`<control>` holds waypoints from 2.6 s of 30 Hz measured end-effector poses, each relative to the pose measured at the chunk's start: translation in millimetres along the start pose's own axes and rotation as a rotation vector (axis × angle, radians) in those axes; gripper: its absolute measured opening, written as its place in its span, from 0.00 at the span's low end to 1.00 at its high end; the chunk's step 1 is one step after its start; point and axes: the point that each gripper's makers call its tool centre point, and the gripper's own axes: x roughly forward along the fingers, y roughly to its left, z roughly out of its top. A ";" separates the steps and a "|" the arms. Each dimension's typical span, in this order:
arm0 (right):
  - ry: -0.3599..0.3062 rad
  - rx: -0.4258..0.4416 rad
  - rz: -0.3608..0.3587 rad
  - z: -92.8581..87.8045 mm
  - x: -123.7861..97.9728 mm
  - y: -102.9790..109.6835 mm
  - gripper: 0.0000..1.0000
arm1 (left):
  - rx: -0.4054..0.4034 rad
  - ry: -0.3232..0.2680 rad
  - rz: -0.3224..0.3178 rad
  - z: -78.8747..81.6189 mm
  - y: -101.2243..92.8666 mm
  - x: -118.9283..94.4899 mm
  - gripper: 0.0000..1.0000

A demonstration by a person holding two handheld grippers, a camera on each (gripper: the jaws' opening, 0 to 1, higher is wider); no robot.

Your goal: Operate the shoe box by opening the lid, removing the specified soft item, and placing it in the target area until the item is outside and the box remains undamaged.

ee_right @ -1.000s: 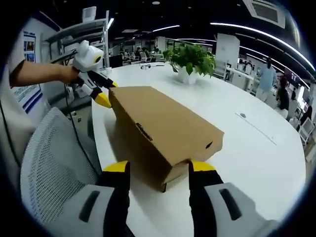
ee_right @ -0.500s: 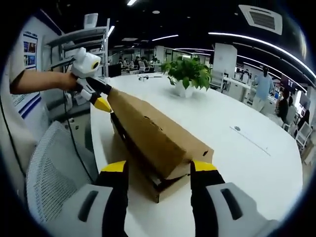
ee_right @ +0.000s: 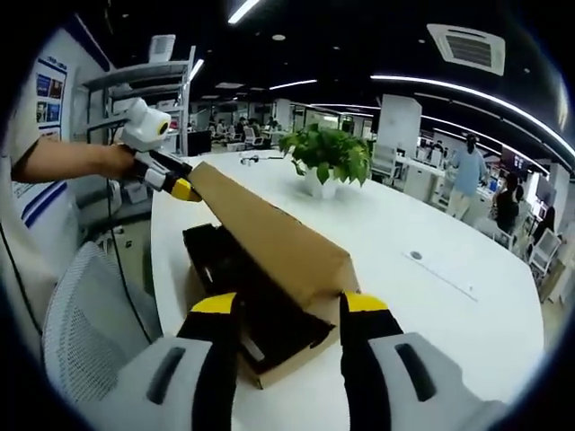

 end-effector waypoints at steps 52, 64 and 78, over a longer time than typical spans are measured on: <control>0.082 0.002 -0.162 -36.2 39.0 -75.5 0.16 | -0.060 -0.084 0.149 61.8 56.1 38.7 0.02; 0.114 0.037 -0.165 -47.7 60.8 -85.1 0.12 | -0.084 -0.097 0.146 71.2 64.6 53.4 0.01; 0.110 0.072 -0.191 -47.3 71.2 -96.2 0.02 | -0.112 -0.099 0.146 77.3 76.2 74.7 0.01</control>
